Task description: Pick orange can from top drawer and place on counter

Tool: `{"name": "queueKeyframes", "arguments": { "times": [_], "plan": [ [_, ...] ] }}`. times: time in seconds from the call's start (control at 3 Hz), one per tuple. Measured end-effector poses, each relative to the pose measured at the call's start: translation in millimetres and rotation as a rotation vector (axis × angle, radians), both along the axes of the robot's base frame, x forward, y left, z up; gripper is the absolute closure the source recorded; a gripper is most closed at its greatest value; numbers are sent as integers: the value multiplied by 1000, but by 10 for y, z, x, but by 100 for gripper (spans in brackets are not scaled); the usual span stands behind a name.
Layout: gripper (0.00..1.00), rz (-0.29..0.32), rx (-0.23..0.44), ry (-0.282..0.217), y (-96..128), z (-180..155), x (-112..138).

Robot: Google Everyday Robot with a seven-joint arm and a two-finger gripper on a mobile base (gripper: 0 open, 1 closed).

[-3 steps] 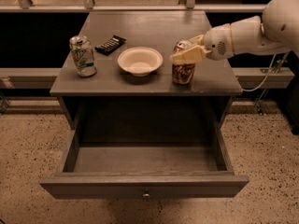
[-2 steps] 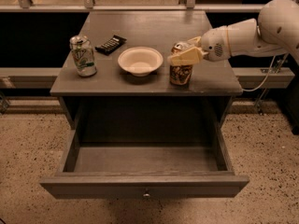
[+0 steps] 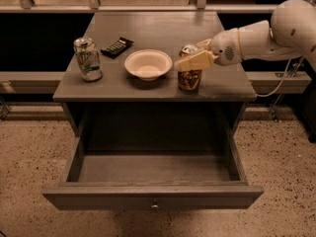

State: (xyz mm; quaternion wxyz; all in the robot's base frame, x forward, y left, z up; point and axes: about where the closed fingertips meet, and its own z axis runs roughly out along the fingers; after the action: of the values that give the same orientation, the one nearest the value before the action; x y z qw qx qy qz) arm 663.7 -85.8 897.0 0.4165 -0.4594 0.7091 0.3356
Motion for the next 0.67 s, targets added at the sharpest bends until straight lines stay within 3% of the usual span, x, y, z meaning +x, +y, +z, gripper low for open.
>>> {"name": "queueKeyframes", "arguments": {
  "times": [0.33,0.67],
  "plan": [
    [0,4,1,2,23,-9,1],
    [0,33,-1,-89,-56,165,-26]
  ]
}}
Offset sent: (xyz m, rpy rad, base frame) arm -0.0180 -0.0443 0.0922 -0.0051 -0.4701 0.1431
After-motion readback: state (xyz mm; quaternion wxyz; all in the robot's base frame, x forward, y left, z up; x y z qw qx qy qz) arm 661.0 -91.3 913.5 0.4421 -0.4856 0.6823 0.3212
